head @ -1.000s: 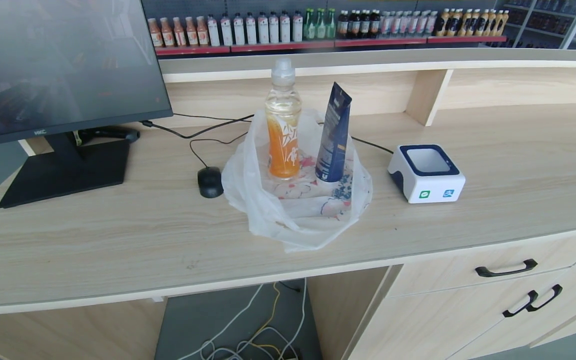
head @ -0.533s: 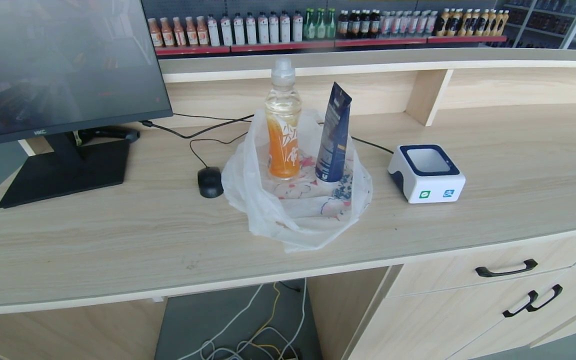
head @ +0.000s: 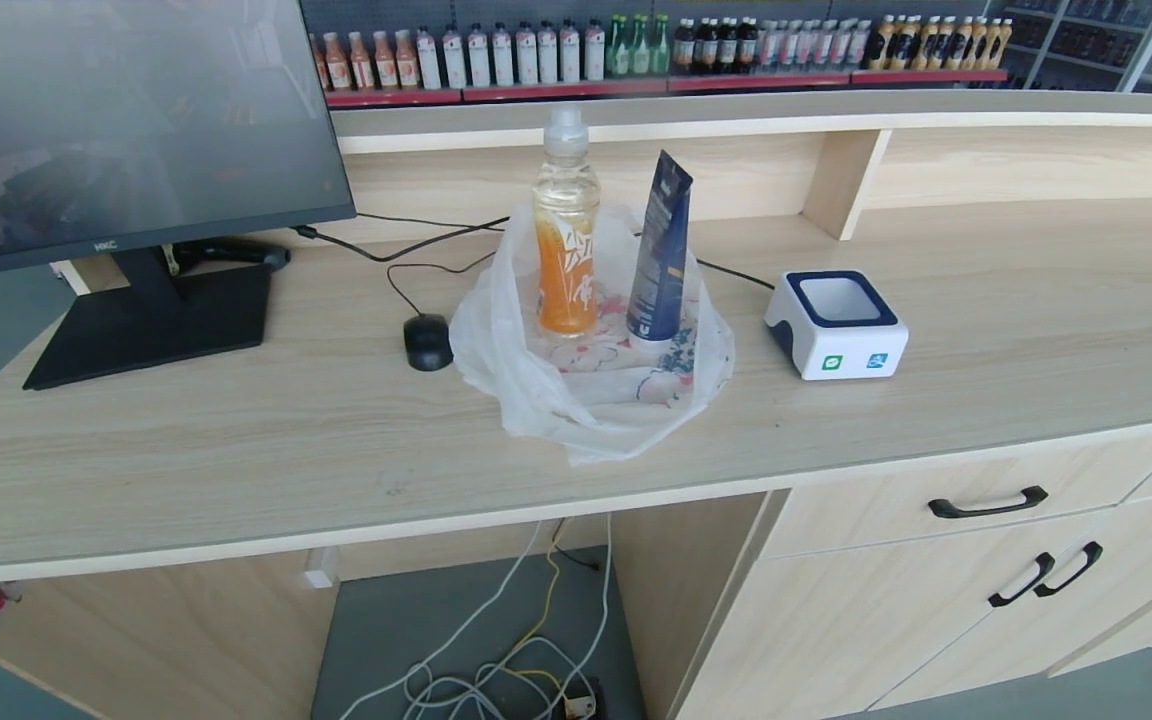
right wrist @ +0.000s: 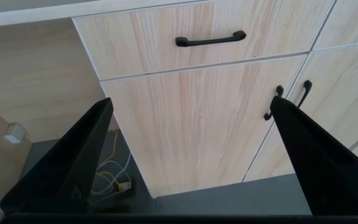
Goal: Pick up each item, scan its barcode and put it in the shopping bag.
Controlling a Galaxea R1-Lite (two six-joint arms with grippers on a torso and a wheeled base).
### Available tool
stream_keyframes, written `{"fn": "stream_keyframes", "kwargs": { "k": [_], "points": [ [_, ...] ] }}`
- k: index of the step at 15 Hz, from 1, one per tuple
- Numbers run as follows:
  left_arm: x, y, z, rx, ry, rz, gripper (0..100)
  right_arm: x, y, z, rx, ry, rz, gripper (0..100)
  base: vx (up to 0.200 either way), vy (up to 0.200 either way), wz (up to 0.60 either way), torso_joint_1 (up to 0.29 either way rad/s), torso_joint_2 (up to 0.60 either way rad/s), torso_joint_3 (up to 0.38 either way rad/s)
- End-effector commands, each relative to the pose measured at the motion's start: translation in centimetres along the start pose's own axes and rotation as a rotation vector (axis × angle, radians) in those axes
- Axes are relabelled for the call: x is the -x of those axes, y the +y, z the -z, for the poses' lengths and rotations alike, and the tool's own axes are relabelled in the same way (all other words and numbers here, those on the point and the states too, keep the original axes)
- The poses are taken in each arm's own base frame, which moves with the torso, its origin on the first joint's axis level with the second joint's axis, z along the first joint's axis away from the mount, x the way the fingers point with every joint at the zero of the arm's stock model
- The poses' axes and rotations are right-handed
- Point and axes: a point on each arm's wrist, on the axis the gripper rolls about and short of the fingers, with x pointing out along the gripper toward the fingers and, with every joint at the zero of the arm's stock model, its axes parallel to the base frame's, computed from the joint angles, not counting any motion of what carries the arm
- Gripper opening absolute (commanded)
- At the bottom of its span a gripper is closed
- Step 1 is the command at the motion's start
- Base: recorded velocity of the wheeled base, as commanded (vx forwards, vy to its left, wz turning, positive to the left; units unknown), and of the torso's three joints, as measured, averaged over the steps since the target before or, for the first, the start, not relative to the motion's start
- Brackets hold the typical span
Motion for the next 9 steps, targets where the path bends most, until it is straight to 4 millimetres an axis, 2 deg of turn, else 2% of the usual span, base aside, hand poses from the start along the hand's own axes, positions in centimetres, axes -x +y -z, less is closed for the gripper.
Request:
{"fn": "stream_keyframes", "kwargs": {
  "k": [1,7,9],
  "points": [
    [0.0,0.0,0.0,-0.001,0.0,0.0,100,-0.01,0.0,0.0,0.0,0.002,0.0,100,0.0,-0.2,0.0,0.002,0.0,0.002],
    [0.0,0.0,0.0,-0.001,0.0,0.0,100,-0.01,0.0,0.0,0.008,0.002,0.0,100,0.0,-0.2,0.0,0.005,0.0,0.002],
    [0.0,0.0,0.0,-0.001,0.0,0.0,100,-0.01,0.0,0.0,0.014,0.002,-0.002,100,0.0,-0.2,0.6,0.002,0.0,0.005]
  ]
}}
